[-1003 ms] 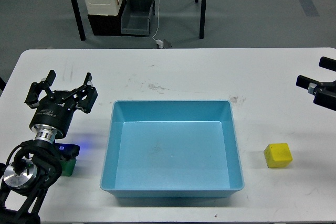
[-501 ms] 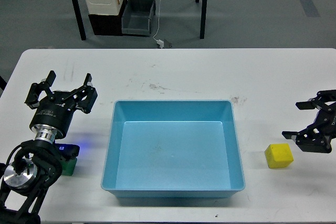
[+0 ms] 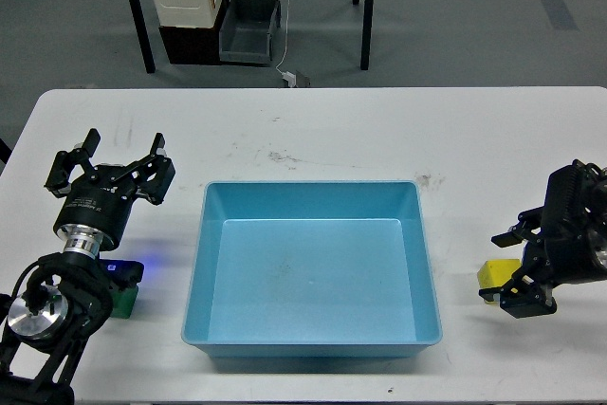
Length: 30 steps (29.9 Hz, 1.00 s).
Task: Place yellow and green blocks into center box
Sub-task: 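Lower the right gripper onto the yellow cube and close it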
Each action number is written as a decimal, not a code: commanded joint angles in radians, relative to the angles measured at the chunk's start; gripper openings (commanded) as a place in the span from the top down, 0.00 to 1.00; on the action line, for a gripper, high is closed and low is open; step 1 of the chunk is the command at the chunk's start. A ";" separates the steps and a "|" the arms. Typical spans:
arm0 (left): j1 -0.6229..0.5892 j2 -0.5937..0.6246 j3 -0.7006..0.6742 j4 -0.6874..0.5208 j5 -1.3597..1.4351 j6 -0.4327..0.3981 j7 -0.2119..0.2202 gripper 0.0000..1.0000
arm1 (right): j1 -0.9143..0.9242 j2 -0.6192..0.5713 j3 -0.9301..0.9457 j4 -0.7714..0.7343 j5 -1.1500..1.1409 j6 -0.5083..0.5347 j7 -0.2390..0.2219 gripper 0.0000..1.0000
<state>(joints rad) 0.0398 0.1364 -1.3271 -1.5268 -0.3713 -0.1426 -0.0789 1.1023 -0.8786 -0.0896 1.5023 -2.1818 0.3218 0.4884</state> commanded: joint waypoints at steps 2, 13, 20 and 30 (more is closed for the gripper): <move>0.000 0.000 -0.006 0.001 0.000 0.000 0.001 0.00 | 0.007 0.081 -0.025 -0.074 0.000 -0.001 0.000 0.09; 0.000 0.000 -0.006 0.001 0.000 0.000 0.001 0.00 | 0.067 0.079 -0.154 -0.079 0.000 0.000 0.000 0.09; 0.000 0.000 -0.006 0.001 0.000 0.000 0.001 0.00 | 0.053 0.082 -0.154 -0.115 0.000 -0.001 0.000 0.09; 0.000 0.000 -0.007 0.002 0.000 0.000 -0.001 0.00 | 0.033 0.084 -0.154 -0.128 0.000 0.000 0.000 0.58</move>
<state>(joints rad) 0.0399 0.1365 -1.3345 -1.5256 -0.3713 -0.1426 -0.0786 1.1374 -0.7946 -0.2446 1.3747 -2.1817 0.3207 0.4887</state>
